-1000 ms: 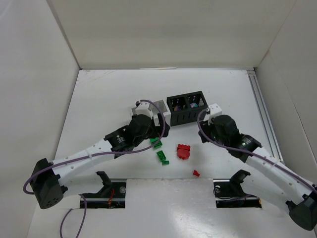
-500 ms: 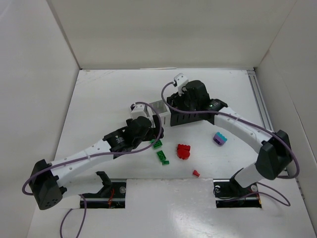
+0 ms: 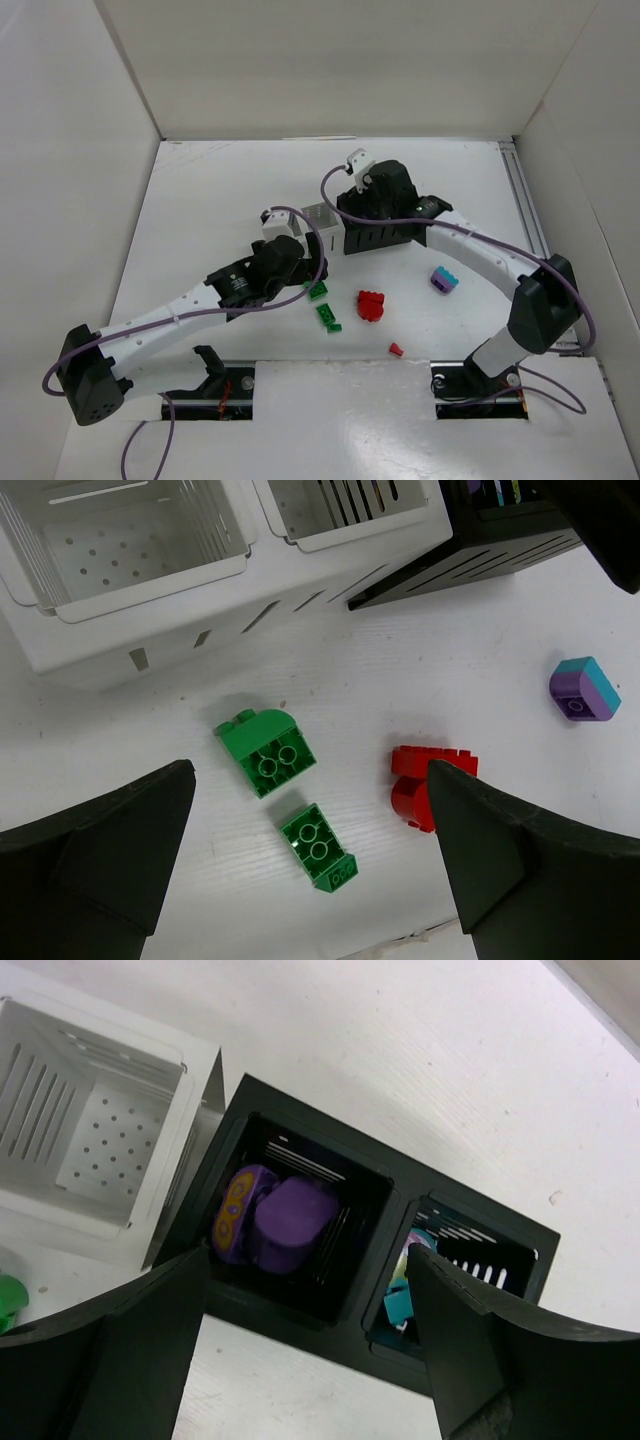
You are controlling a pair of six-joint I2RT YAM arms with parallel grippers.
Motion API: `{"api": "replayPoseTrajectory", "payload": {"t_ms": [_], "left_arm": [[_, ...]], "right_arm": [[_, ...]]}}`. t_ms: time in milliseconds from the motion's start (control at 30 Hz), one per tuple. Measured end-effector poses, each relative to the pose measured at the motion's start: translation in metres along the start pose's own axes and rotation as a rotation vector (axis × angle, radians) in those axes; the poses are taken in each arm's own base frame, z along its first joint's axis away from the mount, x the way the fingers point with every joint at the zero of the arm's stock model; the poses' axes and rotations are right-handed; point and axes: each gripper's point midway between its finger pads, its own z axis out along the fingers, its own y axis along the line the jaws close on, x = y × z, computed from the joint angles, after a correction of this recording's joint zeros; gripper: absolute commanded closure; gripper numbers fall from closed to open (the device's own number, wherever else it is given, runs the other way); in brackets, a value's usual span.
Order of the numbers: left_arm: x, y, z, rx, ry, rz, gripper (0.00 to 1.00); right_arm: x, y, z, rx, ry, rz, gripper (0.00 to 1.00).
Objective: Sort the legos into containers by color
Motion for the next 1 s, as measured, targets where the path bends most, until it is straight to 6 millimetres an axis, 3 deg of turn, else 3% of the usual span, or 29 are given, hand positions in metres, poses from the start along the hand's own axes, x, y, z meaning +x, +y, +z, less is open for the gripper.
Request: {"api": "replayPoseTrajectory", "payload": {"t_ms": [133,267,400,533,667,833,1000], "left_arm": [[0.0,0.0,0.0,0.001,0.0,0.006,0.0],[-0.001,0.0,0.0,0.004,-0.002,0.015,0.0],[-0.004,-0.003,-0.003,0.026,-0.011,0.026,0.0],[-0.005,-0.008,-0.004,0.05,-0.011,0.037,0.0],[-0.004,-0.011,-0.004,0.067,-0.004,0.049,0.0],[0.001,-0.014,0.001,0.075,0.014,0.072,0.0],[0.005,-0.013,0.005,0.074,0.029,0.107,0.0]], "right_arm": [[-0.001,-0.009,-0.021,0.02,0.002,0.0,0.14],[0.013,-0.024,-0.064,0.061,-0.011,0.052,0.13],[0.077,-0.028,-0.102,0.099,0.081,0.179,0.13],[0.162,-0.007,-0.124,0.096,0.262,0.289,0.12],[0.222,0.012,-0.138,0.101,0.398,0.377,0.11],[0.256,0.018,-0.144,0.188,0.435,0.535,0.12],[0.262,0.01,-0.135,0.302,0.404,0.643,0.12]]}}
